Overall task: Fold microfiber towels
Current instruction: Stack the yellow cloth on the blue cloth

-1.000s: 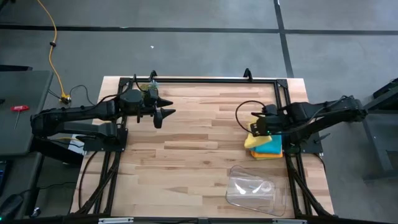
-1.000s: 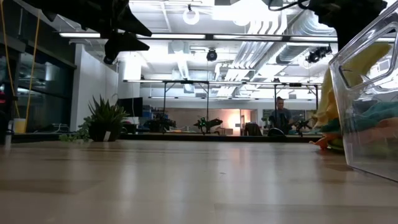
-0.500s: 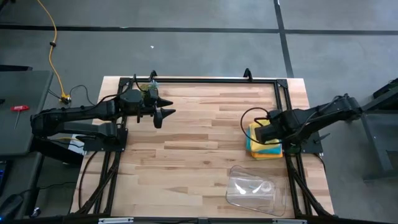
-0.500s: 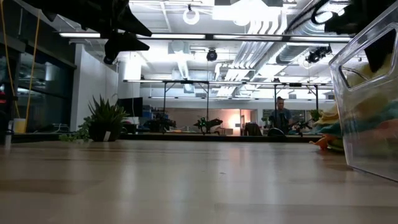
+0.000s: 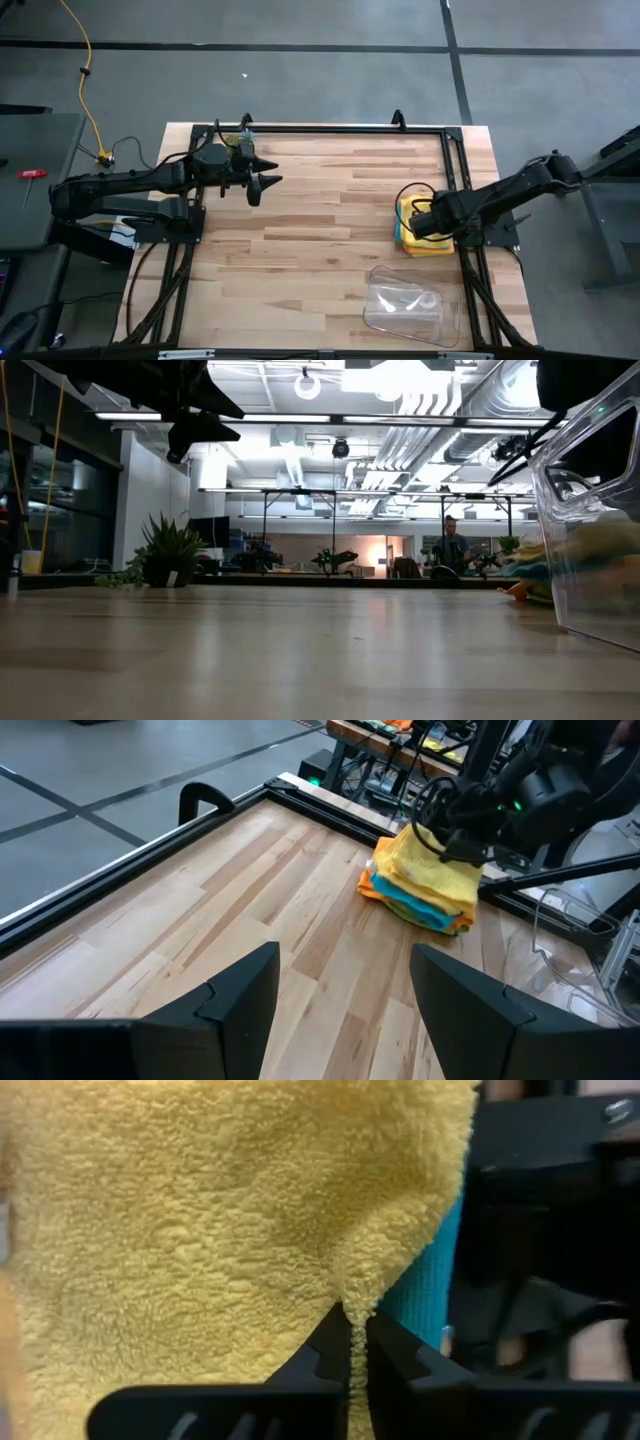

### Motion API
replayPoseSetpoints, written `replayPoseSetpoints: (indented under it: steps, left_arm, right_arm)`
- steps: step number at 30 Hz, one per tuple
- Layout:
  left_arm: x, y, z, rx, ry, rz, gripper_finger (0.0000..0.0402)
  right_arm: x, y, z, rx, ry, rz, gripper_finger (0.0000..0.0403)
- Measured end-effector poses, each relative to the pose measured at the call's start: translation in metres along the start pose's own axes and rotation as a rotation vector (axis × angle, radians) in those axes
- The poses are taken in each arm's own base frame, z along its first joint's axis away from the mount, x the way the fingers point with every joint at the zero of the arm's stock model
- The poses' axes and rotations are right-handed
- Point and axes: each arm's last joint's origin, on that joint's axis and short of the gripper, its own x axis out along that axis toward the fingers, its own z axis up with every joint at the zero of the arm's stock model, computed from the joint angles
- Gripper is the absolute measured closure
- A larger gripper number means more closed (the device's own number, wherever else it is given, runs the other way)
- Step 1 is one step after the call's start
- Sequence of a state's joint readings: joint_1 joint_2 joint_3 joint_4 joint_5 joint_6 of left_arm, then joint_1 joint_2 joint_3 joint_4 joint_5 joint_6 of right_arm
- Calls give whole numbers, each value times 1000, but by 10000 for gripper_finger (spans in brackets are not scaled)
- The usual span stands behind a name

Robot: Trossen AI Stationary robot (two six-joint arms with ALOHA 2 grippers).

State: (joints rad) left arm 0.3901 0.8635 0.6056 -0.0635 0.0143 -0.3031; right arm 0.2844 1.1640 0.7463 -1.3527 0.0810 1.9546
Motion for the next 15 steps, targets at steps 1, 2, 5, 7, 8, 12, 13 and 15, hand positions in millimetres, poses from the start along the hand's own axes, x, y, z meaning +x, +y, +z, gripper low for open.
replayPoseSetpoints:
  steps: [1, 2, 5, 7, 8, 12, 13, 15]
  left_arm:
    - [0, 0, 0, 0, 0, 0, 186]
    - [0, 0, 0, 0, 0, 0, 186]
    - [0, 0, 0, 0, 0, 0, 186]
    - [0, 0, 0, 0, 0, 0, 186]
    - [0, 0, 0, 0, 0, 0, 186]
    - [0, 0, 0, 0, 0, 0, 186]
    - [0, 0, 0, 0, 0, 0, 186]
    - [0, 0, 0, 0, 0, 0, 186]
  right_arm:
    - [2, 1, 0, 6, 2, 9, 400]
    - [2, 1, -1, 8, 2, 9, 397]
    - [2, 0, 0, 9, -6, 0, 377]
    - [2, -2, 1, 6, -14, -21, 355]
    - [2, -4, 1, 0, -18, -33, 342]
    - [-10, -9, 5, -7, -47, -86, 286]
    - [-15, -10, 6, -10, -62, -89, 273]
    - [-25, -10, 8, -31, -91, -77, 253]
